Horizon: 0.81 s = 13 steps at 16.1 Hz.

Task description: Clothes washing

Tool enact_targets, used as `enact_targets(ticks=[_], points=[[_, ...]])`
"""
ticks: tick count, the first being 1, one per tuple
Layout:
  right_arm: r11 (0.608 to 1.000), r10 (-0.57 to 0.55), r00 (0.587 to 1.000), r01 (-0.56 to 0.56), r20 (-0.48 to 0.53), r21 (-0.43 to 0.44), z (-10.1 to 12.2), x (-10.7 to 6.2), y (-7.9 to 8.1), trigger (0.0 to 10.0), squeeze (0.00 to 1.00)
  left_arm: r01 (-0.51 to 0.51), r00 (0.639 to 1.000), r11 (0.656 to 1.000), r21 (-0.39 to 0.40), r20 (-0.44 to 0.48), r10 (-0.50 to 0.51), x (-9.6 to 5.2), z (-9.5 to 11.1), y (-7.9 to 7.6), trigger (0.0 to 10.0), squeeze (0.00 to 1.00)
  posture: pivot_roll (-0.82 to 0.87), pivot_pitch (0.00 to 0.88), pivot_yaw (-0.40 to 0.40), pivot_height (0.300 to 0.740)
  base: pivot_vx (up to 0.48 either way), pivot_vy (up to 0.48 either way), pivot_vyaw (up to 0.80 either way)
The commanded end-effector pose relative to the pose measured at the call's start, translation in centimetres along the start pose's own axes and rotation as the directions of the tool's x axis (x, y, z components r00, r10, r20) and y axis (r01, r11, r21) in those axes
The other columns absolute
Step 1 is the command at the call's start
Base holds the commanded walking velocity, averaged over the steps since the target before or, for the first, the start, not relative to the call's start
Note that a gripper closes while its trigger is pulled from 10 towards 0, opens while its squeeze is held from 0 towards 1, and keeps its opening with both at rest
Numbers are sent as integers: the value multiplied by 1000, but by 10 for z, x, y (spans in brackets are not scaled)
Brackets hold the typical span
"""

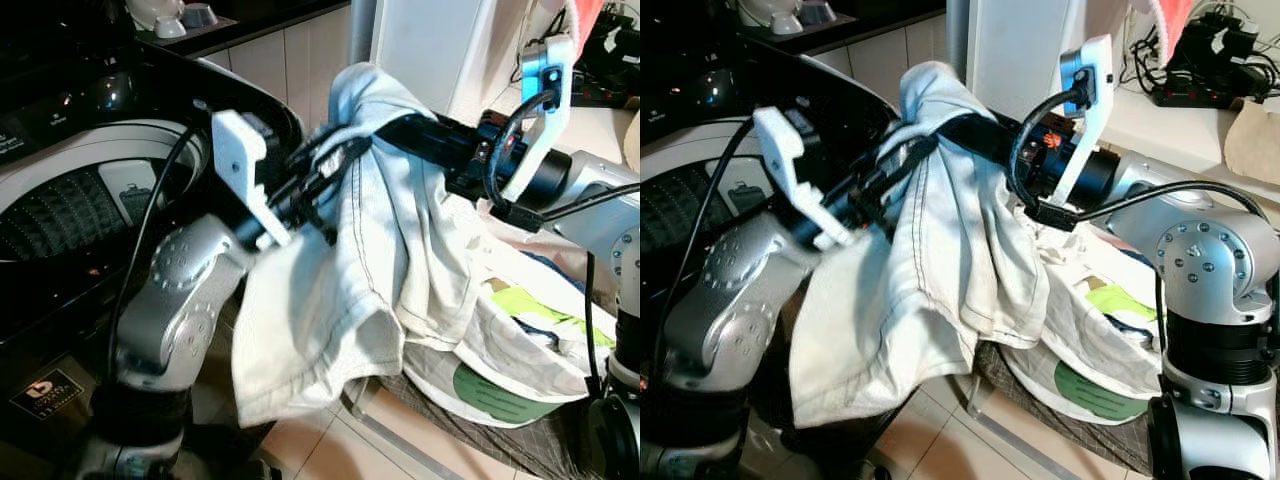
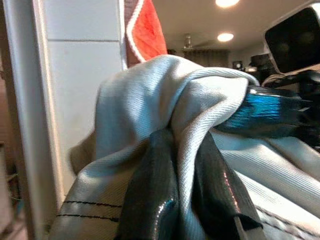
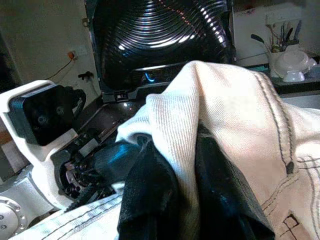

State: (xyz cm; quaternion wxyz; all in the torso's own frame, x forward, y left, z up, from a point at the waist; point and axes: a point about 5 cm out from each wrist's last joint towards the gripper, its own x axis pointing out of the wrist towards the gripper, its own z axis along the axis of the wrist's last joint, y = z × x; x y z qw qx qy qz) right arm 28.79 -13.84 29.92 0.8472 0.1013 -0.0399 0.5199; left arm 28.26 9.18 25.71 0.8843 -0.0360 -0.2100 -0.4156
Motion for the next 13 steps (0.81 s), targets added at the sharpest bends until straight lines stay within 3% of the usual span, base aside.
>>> enact_targets(ticks=[1, 2, 3, 4, 5, 6, 7, 8, 9, 10, 11, 13], points=[[992, 105, 992, -99, 68, -84, 19, 4, 18, 1882, 0, -119, 992, 993, 23, -35, 120, -6, -4, 19, 0, 0, -22, 0, 21, 740, 0, 0, 0], [993, 105, 991, -100, 79, -65, 20, 5, 18, 10000, 1000, -179, 983, 980, 82, -27, 181, -5, 2, 35, 0, 0, -21, 0, 21, 740, 0, 0, 0], [993, 109, 990, -104, 85, -63, 21, 5, 18, 10000, 1000, -198, 979, 975, 105, -23, 202, -4, 4, 41, 0, 0, -19, 0, 21, 740, 0, 0, 0], [991, 121, 987, -114, 102, -67, 24, 5, 20, 10000, 1000, -257, 965, 951, 170, -3, 261, -3, 13, 59, 0, 0, -18, 0, 21, 740, 0, 0, 0], [991, 121, 987, -114, 102, -67, 24, 5, 20, 10000, 1000, -257, 965, 951, 170, -3, 261, -3, 13, 59, 0, 0, -18, 0, 21, 740, 0, 0, 0], [983, 156, 981, -144, 112, -110, 27, 7, 28, 10000, 1000, -362, 930, 872, 330, 64, 362, 2, 40, 94, 0, 0, -16, 0, 21, 740, 0, 0, 0], [982, 153, 982, -138, 109, -129, 28, 8, 29, 10000, 996, -406, 909, 801, 439, 107, 402, 3, 58, 109, 0, 0, -16, 0, 21, 740, 0, 0, 0], [981, 154, 982, -140, 108, -133, 28, 8, 29, 10000, 0, -446, 891, 754, 483, 156, 427, 5, 73, 119, 0, 0, -15, 0, 24, 740, 0, 0, 0], [981, 155, 982, -140, 106, -137, 27, 9, 29, 10000, 0, -549, 832, 631, 548, 283, 478, 5, 105, 135, 0, 0, -16, 0, 28, 740, 0, 0, 0], [980, 155, 983, -140, 100, -144, 25, 10, 31, 10000, 0, -639, 755, 420, 644, 421, 504, 3, 139, 147, 0, 0, -17, 0, 31, 740, 0, 0, 0], [979, 157, 983, -143, 95, -144, 23, 11, 33, 10000, 0, -666, 717, 277, 692, 492, 493, 0, 158, 152, 0, 0, -17, 0, 35, 740, 0, 0, 0], [979, 147, 987, -136, 66, -149, 15, 13, 36, 10000, 0, -653, 690, 117, 748, 524, 499, -3, 165, 163, 0, 0, -18, 0, 39, 740, 0, 0, 0]])
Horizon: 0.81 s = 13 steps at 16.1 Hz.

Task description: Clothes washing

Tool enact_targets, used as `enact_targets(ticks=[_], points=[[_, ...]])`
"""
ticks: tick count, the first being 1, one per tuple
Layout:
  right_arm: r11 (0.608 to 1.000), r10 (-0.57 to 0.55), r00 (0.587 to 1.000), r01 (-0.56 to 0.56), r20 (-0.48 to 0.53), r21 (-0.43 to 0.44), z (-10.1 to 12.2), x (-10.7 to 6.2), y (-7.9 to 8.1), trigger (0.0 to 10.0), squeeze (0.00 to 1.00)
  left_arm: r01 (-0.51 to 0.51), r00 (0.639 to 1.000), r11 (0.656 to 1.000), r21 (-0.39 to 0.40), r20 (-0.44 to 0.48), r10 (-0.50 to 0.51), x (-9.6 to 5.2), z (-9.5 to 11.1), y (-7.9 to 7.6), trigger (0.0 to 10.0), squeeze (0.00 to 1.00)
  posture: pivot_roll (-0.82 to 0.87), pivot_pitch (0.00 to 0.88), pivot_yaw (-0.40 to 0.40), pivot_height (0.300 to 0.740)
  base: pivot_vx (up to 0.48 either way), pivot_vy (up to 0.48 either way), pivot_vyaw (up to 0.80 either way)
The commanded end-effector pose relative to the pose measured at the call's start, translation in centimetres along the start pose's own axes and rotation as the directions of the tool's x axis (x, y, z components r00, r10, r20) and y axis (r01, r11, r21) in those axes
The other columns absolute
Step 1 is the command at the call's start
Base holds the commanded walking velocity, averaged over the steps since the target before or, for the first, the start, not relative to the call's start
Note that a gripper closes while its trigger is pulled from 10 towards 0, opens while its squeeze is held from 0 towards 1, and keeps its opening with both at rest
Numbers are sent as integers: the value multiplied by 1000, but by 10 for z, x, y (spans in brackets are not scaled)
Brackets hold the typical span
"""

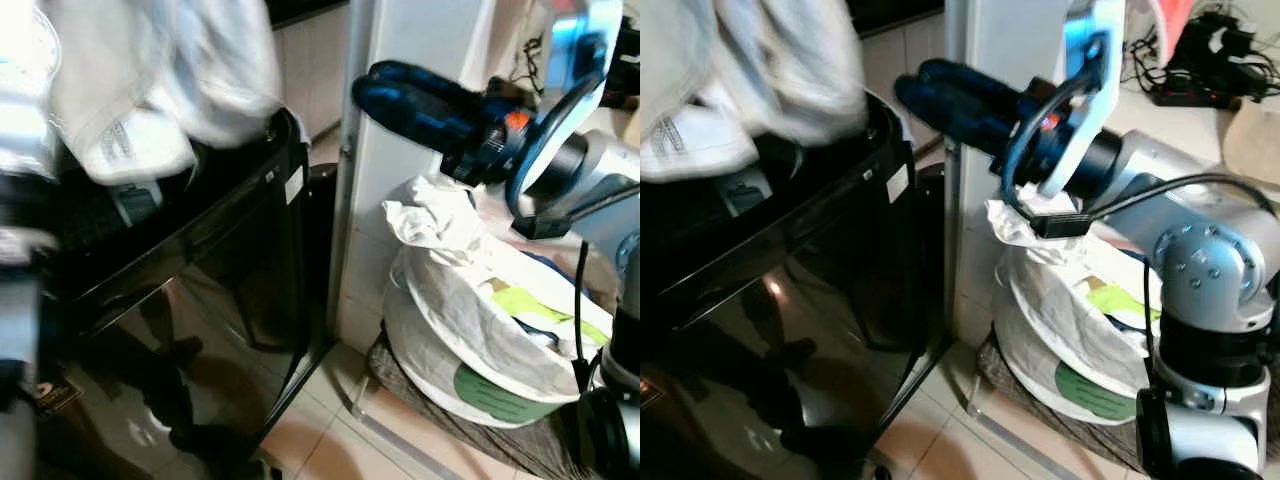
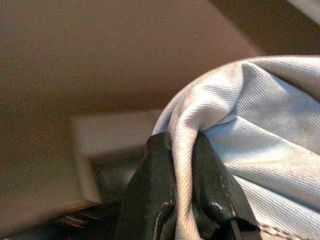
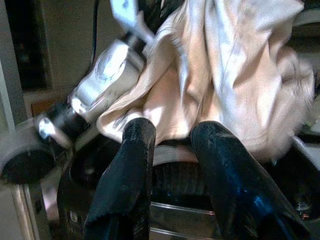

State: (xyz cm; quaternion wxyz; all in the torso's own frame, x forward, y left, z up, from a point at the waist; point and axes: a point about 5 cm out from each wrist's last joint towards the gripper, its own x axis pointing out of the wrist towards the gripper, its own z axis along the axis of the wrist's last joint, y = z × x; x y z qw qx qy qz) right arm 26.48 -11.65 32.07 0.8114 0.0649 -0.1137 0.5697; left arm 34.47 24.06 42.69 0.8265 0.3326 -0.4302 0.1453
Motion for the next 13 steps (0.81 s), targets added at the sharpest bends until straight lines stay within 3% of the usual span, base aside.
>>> enact_targets(ticks=[1, 2, 3, 4, 5, 6, 7, 8, 9, 13], points=[[1000, -9, 999, 8, -46, -23, -8, 3, 4, 10000, 0, 14, 998, 996, 93, -66, -8, -3, -17, -6, 0, 0, -17, 0, 38, 740, 0, 0, 0], [999, -35, 994, 32, -101, -34, -18, 5, 4, 10000, 0, 47, 971, 997, 65, -236, -31, -12, -44, -16, 0, 0, -19, 0, 39, 740, 0, 0, 0], [996, -77, 985, 69, -154, -54, -28, 7, 2, 10000, 0, 60, 907, 998, 9, -419, -51, -28, -72, -27, 784, 0, -19, 0, 39, 740, 0, 0, 0], [992, -117, 976, 107, -186, -61, -36, 8, 0, 10000, 0, 26, 784, 995, -93, -616, -78, -60, -104, -44, 10000, 0, -19, 0, 38, 740, 0, 0, 0], [990, -133, 972, 123, -195, -62, -39, 9, -1, 10000, 0, 75, 727, 995, -72, -679, -103, -77, -115, -54, 10000, 0, -22, 0, 38, 740, 0, 0, 0], [989, -144, 969, 135, -203, -59, -42, 10, 0, 10000, 0, 27, 625, 993, -111, -773, -103, -105, -132, -63, 10000, 0, -25, 0, 40, 740, 0, 0, 0], [989, -144, 967, 135, -208, -60, -44, 10, 3, 10000, 0, 42, 533, 971, -235, -817, -220, -129, -142, -76, 10000, 0, -31, 0, 45, 740, 0, 0, 0], [989, -144, 967, 134, -210, -58, -44, 9, 3, 10000, 0, 49, 505, 969, -242, -831, -233, -135, -145, -77, 10000, 635, -33, 0, 46, 740, 0, 0, 0], [989, -148, 965, 138, -216, -58, -46, 8, 4, 10000, 0, 31, 473, 965, -260, -847, -243, -140, -148, -75, 10000, 1000, -34, 0, 46, 740, 0, 0, 0], [963, -268, 918, 257, -293, -77, -56, -1, -9, 10000, 0, 120, 432, 943, -311, -839, -332, -140, -149, -74, 10000, 1000, -35, 0, 47, 740, 0, 0, 0]])
